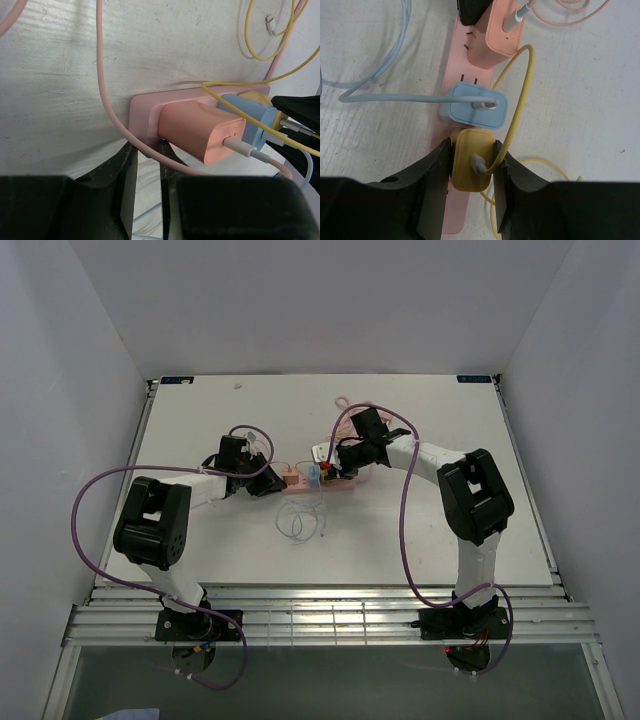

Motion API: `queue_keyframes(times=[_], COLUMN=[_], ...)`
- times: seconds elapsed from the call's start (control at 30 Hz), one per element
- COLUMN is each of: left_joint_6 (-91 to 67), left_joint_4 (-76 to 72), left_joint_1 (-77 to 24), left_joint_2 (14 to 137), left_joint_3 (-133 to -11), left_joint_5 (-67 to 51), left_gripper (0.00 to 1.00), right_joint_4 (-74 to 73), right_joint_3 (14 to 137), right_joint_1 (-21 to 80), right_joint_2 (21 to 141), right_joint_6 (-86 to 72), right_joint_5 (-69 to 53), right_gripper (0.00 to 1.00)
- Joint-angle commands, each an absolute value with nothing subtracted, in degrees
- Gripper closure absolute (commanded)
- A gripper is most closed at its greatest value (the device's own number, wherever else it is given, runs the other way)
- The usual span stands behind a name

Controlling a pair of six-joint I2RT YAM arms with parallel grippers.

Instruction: Insert the plug

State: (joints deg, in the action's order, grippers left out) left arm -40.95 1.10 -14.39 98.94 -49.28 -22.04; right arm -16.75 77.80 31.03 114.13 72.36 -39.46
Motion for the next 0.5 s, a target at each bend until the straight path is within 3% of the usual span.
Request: queue_keyframes(times=[0.0,0.2,0.47], left_joint_6=[-41.3,-41.8,-41.5], left_joint_4=[-0.9,-1.1,-1.4], left_joint_1=[-19.2,-19.6,-19.9], left_joint_2=[104.3,104.2,103.7], left_joint_3=[-48.7,-48.8,-49.3], left_joint_5=[-14.8,-14.2,-14.2], left_gripper=[0.72,0.72,0.71], right_joint_4=[-32.7,-29.1,-29.3], right_joint_3=[70.2,68.9,71.0], right_joint_1=[28.8,28.8,28.8], right_joint_2=[122.3,121.2,119.4], right_joint_6=[72.2,70.0,67.6], right_joint_5=[-20.4,-19.6,-23.3], right_gripper=[0.92,0.83,0.78])
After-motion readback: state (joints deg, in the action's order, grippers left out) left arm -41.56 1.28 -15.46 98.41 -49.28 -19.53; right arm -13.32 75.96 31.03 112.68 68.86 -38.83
